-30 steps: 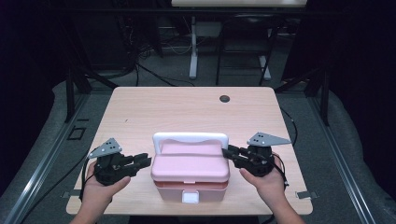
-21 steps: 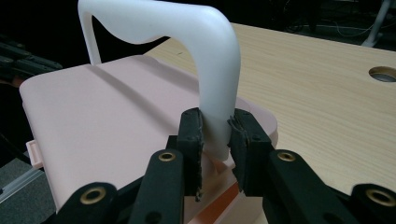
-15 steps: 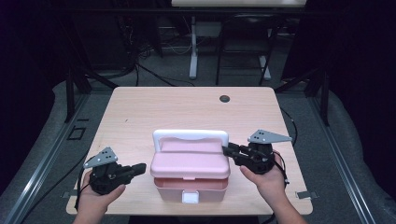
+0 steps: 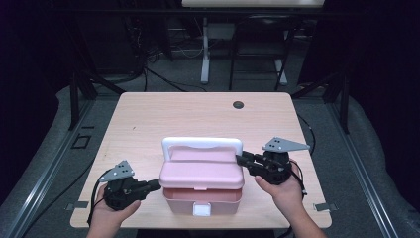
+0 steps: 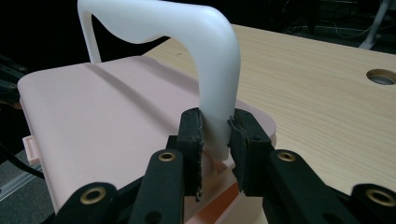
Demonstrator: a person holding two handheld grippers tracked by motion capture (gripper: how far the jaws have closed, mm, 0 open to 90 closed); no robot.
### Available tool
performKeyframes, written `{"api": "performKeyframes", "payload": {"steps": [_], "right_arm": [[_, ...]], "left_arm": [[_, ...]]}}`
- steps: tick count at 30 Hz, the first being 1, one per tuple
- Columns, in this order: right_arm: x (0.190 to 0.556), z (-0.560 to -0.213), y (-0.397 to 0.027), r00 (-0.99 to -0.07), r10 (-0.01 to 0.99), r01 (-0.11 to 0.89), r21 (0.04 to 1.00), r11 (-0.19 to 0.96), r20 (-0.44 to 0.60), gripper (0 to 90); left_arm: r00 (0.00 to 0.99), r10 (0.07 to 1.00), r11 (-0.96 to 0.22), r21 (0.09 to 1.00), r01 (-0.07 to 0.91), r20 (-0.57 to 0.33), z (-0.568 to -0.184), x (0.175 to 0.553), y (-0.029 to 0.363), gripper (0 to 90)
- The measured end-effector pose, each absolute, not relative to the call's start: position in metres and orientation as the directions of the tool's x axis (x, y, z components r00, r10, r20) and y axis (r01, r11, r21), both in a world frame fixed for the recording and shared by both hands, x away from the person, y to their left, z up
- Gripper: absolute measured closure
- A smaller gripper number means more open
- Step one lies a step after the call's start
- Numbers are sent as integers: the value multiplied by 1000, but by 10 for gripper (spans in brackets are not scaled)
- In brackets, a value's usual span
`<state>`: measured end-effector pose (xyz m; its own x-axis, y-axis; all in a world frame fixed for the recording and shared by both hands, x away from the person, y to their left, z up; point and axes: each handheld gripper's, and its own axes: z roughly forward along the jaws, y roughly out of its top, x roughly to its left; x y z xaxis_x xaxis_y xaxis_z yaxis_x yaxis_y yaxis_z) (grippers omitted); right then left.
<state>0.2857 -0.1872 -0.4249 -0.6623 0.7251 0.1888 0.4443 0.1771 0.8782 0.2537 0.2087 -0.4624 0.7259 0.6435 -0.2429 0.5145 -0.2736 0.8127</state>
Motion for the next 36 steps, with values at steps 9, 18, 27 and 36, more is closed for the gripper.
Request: {"api": "performKeyframes", "payload": {"steps": [9, 18, 27, 36], "right_arm": [[286, -425, -187, -663, 724, 445, 878, 176, 190, 742], [285, -426, -188, -664, 723, 445, 878, 177, 190, 742], [286, -428, -188, -665, 721, 447, 878, 172, 197, 742], [285, -431, -191, -662, 720, 455, 875, 166, 207, 724]], "left_arm": [[742, 625, -294, 808, 510, -241, -464, 256, 196, 896], [759, 606, -316, 804, 504, -238, -466, 257, 184, 896], [767, 599, -325, 805, 496, -230, -465, 256, 182, 896], [765, 599, -323, 802, 502, -237, -468, 255, 181, 896]]}}
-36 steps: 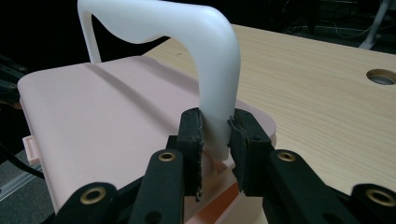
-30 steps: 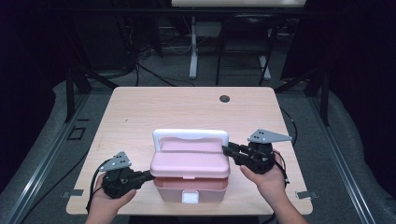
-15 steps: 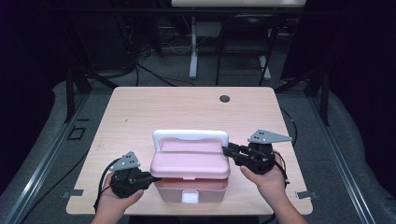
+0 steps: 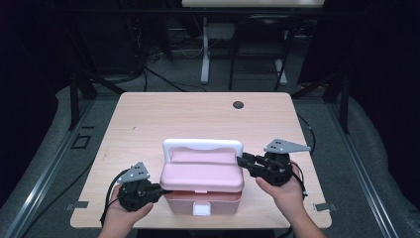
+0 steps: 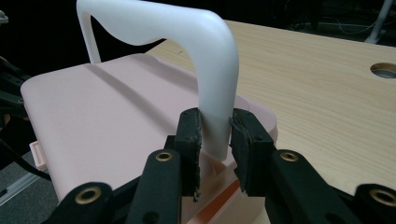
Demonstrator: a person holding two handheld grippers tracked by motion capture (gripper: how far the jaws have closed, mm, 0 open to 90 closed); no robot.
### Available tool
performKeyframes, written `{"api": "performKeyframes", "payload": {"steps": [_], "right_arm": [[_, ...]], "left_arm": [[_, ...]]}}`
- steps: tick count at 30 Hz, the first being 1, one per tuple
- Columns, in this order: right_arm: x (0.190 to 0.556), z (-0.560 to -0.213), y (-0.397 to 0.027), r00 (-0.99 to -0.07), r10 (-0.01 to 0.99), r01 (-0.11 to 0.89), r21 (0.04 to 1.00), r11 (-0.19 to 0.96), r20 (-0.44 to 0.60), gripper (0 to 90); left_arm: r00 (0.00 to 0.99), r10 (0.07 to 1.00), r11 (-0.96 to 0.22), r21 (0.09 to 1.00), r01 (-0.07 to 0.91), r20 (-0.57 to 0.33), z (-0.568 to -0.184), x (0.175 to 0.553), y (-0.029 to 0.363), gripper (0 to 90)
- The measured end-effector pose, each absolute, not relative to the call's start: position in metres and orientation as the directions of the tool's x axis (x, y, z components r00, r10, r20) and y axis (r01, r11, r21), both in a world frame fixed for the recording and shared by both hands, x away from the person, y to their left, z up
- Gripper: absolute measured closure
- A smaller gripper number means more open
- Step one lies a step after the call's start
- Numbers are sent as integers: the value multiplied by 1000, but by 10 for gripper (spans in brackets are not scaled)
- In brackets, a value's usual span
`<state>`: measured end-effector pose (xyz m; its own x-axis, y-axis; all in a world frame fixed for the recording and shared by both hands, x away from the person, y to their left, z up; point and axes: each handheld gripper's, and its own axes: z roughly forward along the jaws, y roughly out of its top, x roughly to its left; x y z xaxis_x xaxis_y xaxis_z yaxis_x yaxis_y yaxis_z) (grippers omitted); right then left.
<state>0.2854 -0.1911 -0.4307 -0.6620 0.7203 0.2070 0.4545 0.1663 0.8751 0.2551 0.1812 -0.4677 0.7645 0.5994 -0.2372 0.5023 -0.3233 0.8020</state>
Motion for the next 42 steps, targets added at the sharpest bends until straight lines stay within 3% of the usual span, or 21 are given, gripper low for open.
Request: {"api": "performKeyframes", "payload": {"steps": [8, 18, 42], "right_arm": [[278, -432, -198, -652, 728, 445, 885, 140, 212, 721], [253, -439, -211, -624, 751, 417, 904, 89, 214, 812], [236, -480, -178, -679, 706, 462, 865, 194, 204, 886]], "left_arm": [[767, 600, -324, 807, 493, -228, -463, 255, 182, 896], [766, 600, -310, 815, 489, -232, -454, 258, 182, 896], [760, 610, -296, 825, 482, -225, -432, 269, 179, 896]]}}
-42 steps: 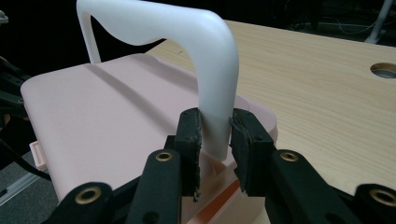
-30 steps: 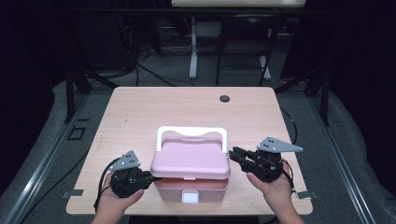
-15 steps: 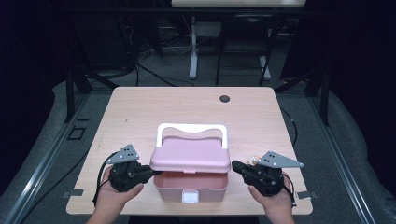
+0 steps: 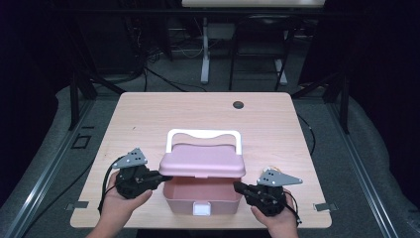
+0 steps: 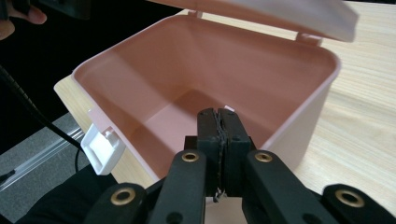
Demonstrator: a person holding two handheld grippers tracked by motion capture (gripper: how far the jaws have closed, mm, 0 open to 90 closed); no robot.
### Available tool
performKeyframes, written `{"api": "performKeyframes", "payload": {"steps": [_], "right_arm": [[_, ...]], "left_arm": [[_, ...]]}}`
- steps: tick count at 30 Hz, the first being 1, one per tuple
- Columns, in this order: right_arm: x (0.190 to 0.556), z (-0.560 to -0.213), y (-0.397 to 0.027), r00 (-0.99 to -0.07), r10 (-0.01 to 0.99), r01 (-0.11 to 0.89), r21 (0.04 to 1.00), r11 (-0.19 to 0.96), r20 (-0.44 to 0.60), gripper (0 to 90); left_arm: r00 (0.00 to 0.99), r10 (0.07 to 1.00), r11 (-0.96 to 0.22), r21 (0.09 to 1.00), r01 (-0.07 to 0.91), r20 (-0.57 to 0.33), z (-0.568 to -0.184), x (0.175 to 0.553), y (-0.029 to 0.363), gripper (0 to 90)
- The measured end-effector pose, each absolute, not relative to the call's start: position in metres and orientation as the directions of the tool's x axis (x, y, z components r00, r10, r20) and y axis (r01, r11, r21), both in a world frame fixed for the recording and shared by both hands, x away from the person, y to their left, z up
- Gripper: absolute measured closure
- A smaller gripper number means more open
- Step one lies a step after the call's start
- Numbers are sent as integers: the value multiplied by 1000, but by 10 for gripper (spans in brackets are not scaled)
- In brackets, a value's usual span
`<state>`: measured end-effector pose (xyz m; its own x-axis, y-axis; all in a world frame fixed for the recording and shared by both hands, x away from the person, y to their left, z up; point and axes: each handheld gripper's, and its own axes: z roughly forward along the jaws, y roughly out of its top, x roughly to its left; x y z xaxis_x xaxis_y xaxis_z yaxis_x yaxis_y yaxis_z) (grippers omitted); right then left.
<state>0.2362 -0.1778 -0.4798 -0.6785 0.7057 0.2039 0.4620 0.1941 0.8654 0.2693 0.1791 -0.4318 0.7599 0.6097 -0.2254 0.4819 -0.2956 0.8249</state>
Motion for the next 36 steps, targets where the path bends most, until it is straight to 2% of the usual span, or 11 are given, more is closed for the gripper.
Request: {"api": "performKeyframes", "payload": {"steps": [36], "right_arm": [[240, -498, -164, -689, 691, 489, 844, 219, 219, 898]], "left_arm": [[762, 609, -295, 829, 475, -220, -426, 272, 177, 896]]}}
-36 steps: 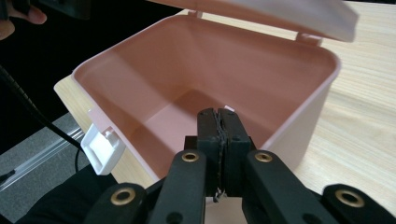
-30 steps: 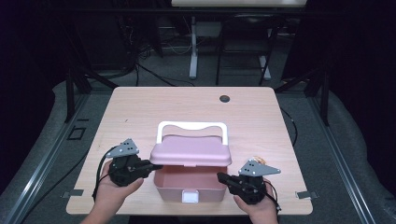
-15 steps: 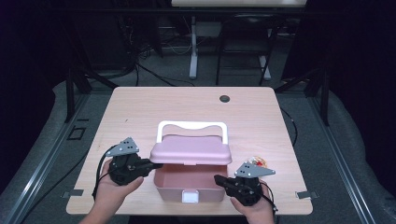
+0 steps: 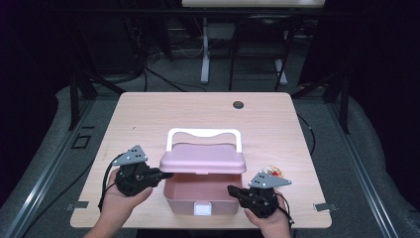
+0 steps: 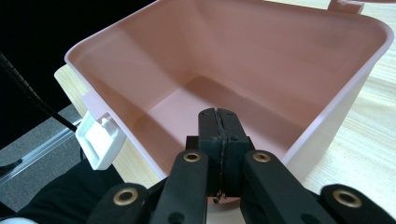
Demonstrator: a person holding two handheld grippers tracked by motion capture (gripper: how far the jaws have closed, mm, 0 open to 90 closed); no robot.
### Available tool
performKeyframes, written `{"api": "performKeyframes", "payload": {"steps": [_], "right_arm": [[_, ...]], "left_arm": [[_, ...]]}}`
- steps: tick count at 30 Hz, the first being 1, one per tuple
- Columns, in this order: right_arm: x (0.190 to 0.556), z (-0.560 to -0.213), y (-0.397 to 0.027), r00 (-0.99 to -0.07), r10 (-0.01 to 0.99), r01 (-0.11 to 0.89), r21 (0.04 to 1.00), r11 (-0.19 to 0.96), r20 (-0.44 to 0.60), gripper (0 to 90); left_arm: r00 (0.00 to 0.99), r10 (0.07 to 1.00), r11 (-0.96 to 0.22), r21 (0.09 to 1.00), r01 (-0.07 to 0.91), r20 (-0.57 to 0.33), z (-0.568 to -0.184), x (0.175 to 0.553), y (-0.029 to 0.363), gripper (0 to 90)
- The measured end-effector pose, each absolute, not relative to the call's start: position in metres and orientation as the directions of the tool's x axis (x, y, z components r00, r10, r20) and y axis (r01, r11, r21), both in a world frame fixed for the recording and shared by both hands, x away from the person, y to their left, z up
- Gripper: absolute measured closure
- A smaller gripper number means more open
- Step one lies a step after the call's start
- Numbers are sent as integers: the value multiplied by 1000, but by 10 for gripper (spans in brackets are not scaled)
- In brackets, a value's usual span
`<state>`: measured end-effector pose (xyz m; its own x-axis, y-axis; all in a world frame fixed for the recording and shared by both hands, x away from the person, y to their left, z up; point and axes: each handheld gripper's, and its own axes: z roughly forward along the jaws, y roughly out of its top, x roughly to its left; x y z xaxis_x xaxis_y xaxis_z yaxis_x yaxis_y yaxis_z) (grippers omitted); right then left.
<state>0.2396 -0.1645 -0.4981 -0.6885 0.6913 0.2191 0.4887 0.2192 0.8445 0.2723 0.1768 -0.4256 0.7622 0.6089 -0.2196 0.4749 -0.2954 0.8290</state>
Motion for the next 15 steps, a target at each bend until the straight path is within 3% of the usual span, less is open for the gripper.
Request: {"api": "performKeyframes", "payload": {"steps": [15], "right_arm": [[240, -499, -168, -687, 694, 485, 847, 217, 216, 900]], "left_arm": [[761, 611, -289, 834, 470, -217, -420, 275, 176, 896]]}}
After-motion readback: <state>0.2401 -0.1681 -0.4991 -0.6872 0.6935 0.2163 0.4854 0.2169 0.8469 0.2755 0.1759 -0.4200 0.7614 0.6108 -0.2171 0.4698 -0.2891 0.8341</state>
